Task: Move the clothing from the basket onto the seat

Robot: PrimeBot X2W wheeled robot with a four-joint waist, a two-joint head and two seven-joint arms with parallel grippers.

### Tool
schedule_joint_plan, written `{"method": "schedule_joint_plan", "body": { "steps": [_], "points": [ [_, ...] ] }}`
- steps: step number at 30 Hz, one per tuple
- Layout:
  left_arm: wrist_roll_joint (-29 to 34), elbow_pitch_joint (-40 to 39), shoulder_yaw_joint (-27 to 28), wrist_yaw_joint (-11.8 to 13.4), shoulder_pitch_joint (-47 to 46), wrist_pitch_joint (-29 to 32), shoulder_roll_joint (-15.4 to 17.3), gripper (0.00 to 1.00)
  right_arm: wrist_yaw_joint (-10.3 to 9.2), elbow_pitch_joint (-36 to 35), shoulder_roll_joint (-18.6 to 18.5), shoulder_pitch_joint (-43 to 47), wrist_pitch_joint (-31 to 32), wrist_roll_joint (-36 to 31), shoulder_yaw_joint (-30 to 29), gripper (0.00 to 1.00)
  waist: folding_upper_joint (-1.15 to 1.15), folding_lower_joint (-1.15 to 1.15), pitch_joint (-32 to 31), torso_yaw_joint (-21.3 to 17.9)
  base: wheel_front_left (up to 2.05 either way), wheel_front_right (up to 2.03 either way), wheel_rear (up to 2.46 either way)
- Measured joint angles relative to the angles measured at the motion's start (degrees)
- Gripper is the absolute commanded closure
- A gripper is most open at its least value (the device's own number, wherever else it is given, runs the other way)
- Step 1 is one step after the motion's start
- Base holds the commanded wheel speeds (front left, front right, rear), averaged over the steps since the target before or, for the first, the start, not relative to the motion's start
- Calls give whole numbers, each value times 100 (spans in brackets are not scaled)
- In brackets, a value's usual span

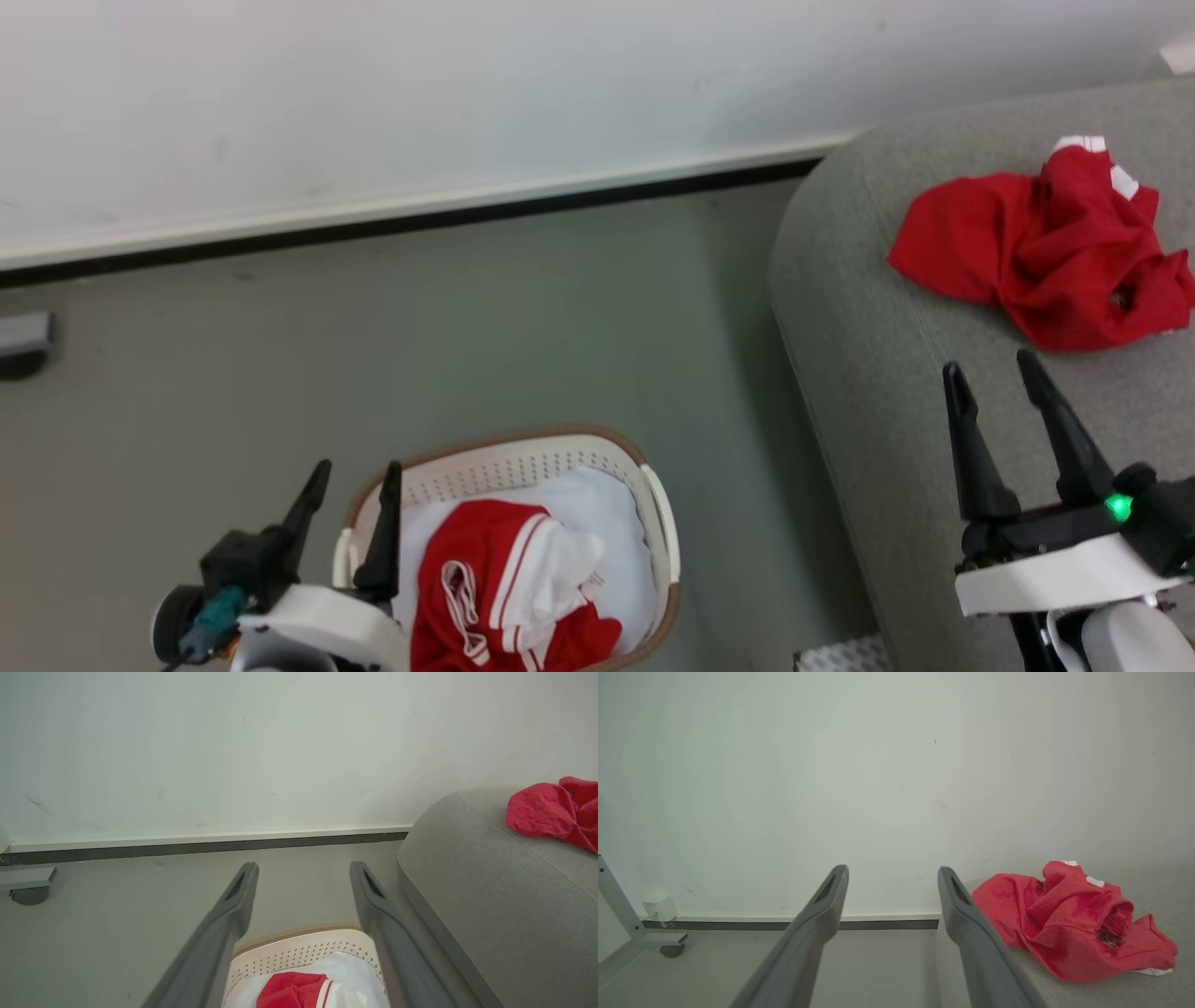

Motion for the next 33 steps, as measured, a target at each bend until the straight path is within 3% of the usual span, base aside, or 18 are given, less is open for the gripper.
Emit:
{"method": "schedule_joint_plan", "body": {
  "steps": [13, 24, 33],
  "points": [
    [103, 2191, -828, -78, -1737, 137, 375, 0, 0, -361, 244, -811, 0, 16, -182, 0, 0, 1, 1405, -486, 0, 0, 0],
    [-169, 4233, -1850, -100, -2960, 1012, 630, 0, 0, -715, 369, -1271, 0, 23, -272, 0, 0, 1, 2344, -945, 0, 0, 0],
    [-399, 5150, -2060, -100, -3697, 1681, 1013, 0, 0, -1007, 620, -1296, 0, 286, -320, 0, 0, 1, 3103, -1366, 0, 0, 0]
  ]
}}
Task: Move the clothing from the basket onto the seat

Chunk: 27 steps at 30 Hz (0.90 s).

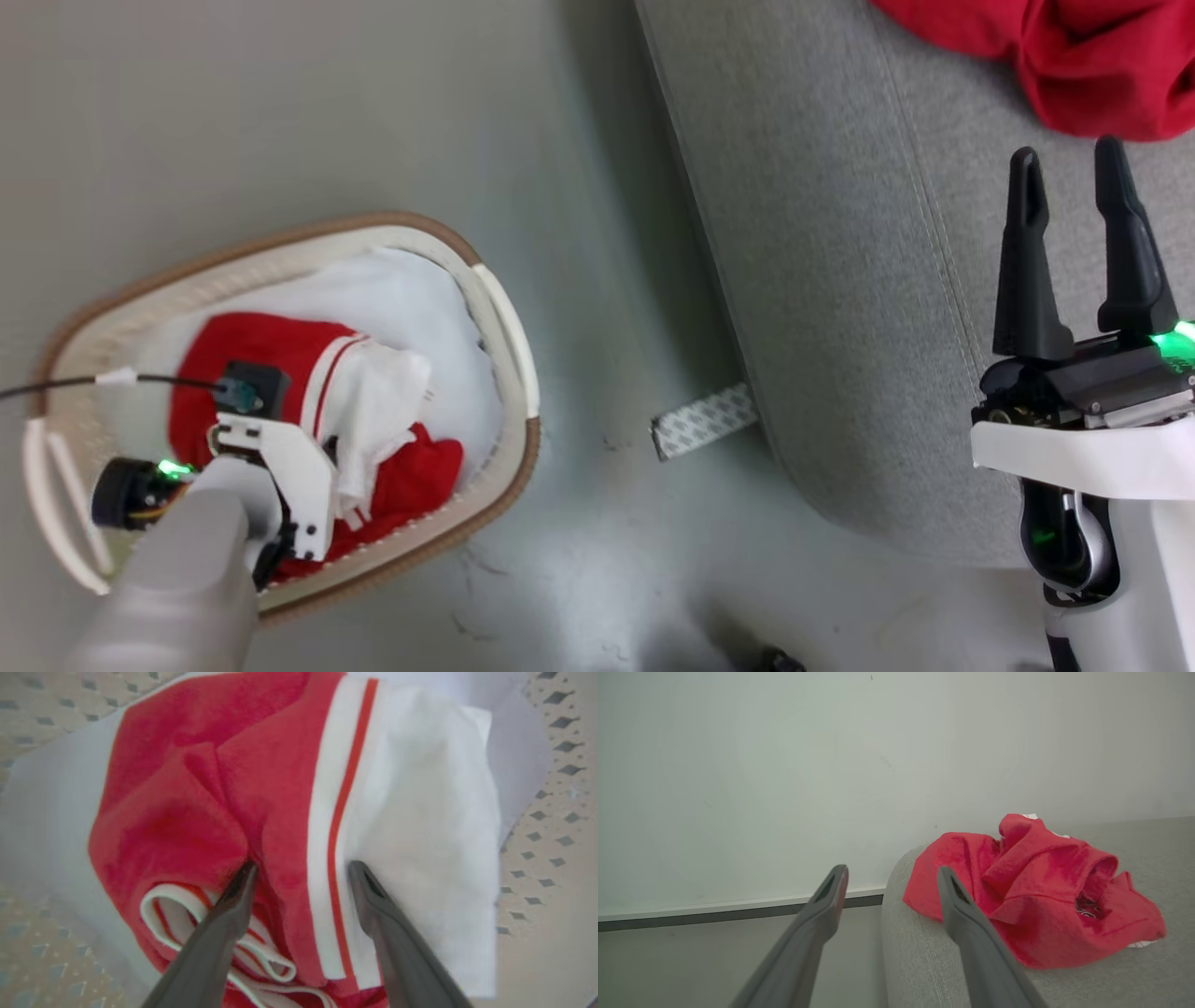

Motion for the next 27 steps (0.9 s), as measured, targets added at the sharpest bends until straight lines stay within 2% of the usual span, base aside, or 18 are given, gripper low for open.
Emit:
{"method": "schedule_joint_plan", "body": {
  "steps": [8, 9, 10, 11, 12, 15, 19, 27],
  "points": [
    [134, 182, -345, 7, -261, 552, 204, 0, 0, -99, 29, -156, 0, 318, 113, 0, 0, -1, 568, -336, 0, 0, 0],
    [134, 192, -359, 9, -280, 586, 212, 24, 0, -100, 26, -156, 0, 347, 112, 0, 0, -1, 599, -367, 0, 0, 0],
    [134, 205, -366, 10, -300, 591, 222, 53, 0, -100, 27, -155, 0, 355, 115, 0, 0, -1, 620, -391, 0, 0, 0],
    [132, 216, -366, 15, -306, 594, 227, 66, 0, -99, 29, -155, 0, 360, 122, 0, 0, -1, 627, -408, 0, 0, 0],
    [130, 222, -369, 24, -307, 578, 226, 100, 0, -96, 30, -156, 0, 361, 126, 0, 0, -1, 619, -416, 0, 0, 0],
    [127, 246, -420, 25, -300, 475, 163, 100, 0, -66, 32, -156, 0, 354, 65, 0, 0, -1, 534, -417, 0, 0, 0],
    [33, 265, -439, 23, -163, 282, -90, 100, 0, -19, 31, -152, 0, 227, -64, 0, 0, -1, 282, -329, 0, 0, 0],
    [-332, 232, -444, 15, 322, -491, -623, 100, 0, 100, 37, 21, 0, -187, -100, 0, 0, -1, -675, -70, 0, 0, 0]
  ]
}}
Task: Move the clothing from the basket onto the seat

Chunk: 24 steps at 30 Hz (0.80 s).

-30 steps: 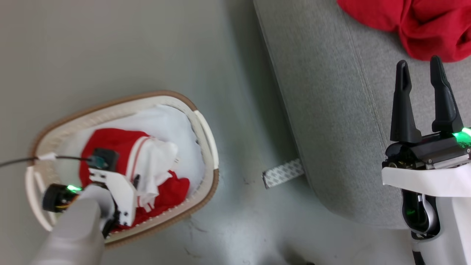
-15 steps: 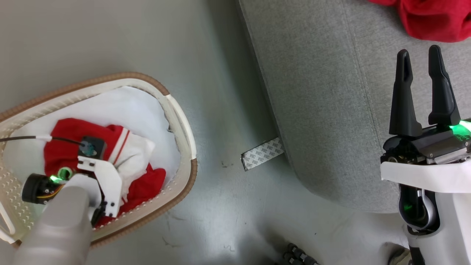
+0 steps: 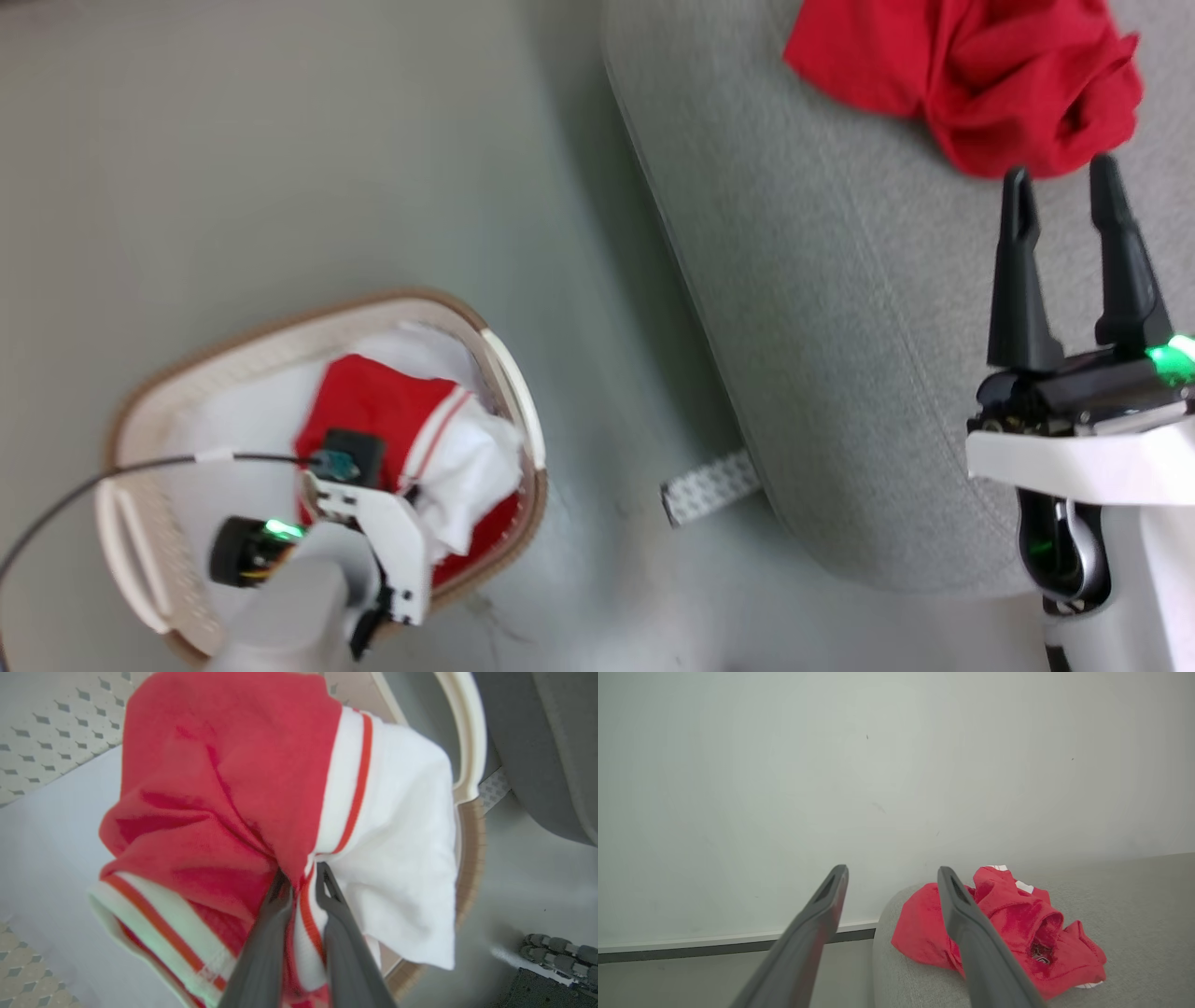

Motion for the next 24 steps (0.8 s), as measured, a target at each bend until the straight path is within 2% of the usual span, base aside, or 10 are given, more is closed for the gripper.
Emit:
{"method": "schedule_joint_plan", "body": {
  "steps": [9, 13, 18, 24],
  "points": [
    [-698, -498, -336, 0, 501, -832, -375, 100, 0, 222, -143, 542, 0, -181, 133, 0, 0, -1, -1271, 416, 0, 0, 0],
    [-1267, -1129, -739, -1, 838, -1011, -465, 100, 0, 312, -265, 818, 0, -165, 199, 0, 0, -1, -1907, 708, 0, 0, 0],
    [-1774, -1973, -1194, -1, 942, -1148, -477, 100, 0, 438, -401, 1221, 0, -83, 405, 0, 0, -2, -2551, 1132, 0, 0, 0],
    [-1940, -2831, -1195, -1, 894, -1177, -331, 100, 0, 519, -422, 1463, 0, -25, 565, 0, 0, -2, -3053, 1550, 0, 0, 0]
  ]
}}
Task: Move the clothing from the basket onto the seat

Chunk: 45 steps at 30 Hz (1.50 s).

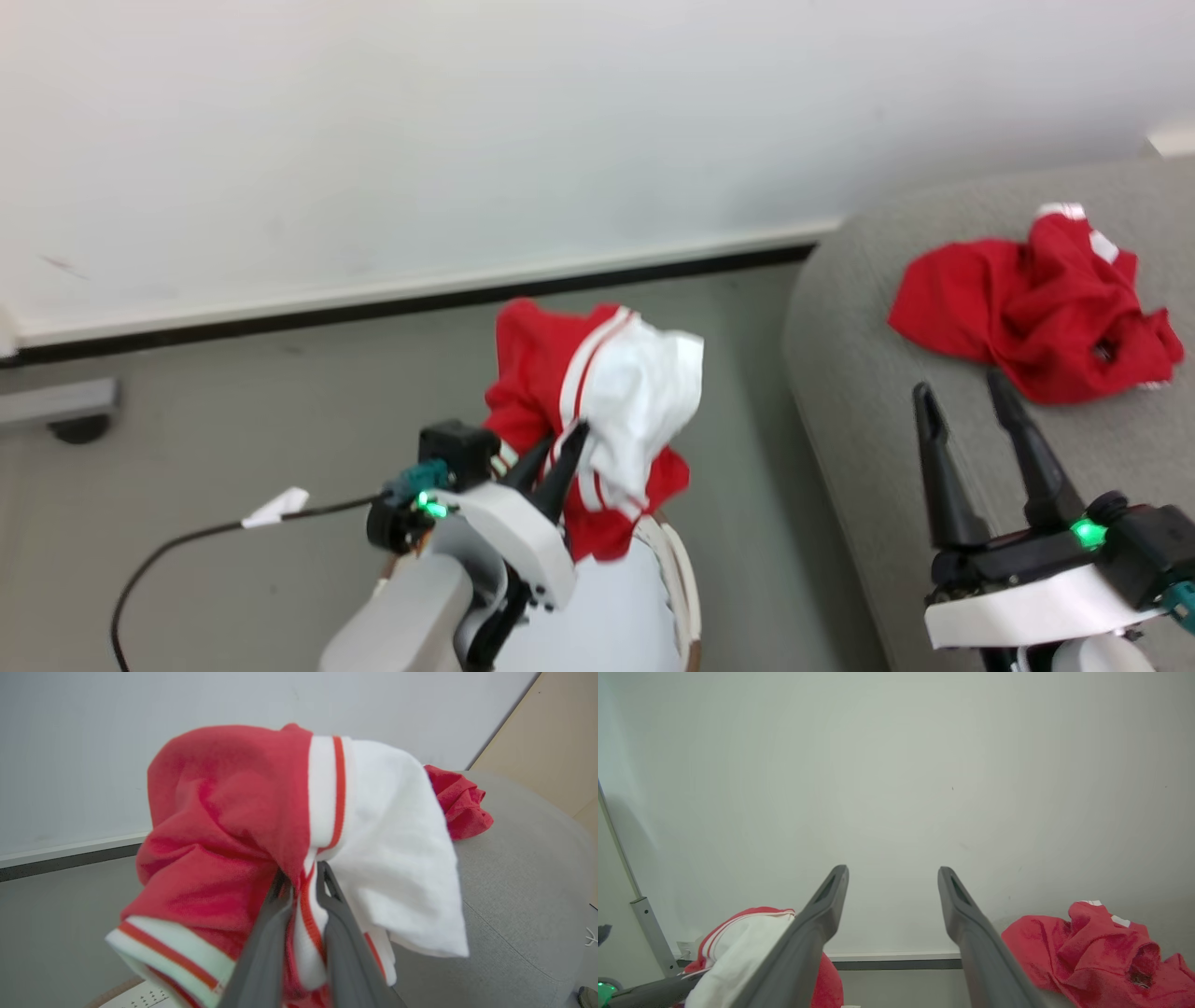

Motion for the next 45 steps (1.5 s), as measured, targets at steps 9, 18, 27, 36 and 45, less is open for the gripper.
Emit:
{"method": "schedule_joint_plan", "body": {
  "steps": [9, 18, 27, 36, 45],
  "points": [
    [42, -1167, 212, 38, -76, -7, 250, 100, 0, 157, 4, 130, 0, 1, 383, 0, 0, 0, -439, 404, 0, 0, 0],
    [21, -2137, 269, 305, 36, 214, 463, 100, 0, 282, 18, 166, 0, 0, 673, 0, 0, 1, -517, 494, 0, 0, 0],
    [4, -2572, 185, 442, 225, 327, 515, 100, 0, 442, -70, 123, 0, 26, 1090, 0, 0, 1, -513, 518, 0, 0, 0],
    [-38, -2884, -168, 357, 447, 327, 320, 100, 0, 895, -218, -154, 0, 332, 1903, 0, 0, 1, -534, 697, 0, 0, 0],
    [-36, -3050, -676, 260, 578, 439, 125, 100, 0, 1435, -261, -566, 0, 654, 2271, 0, 0, 2, -545, 1113, 0, 0, 0]
  ]
}}
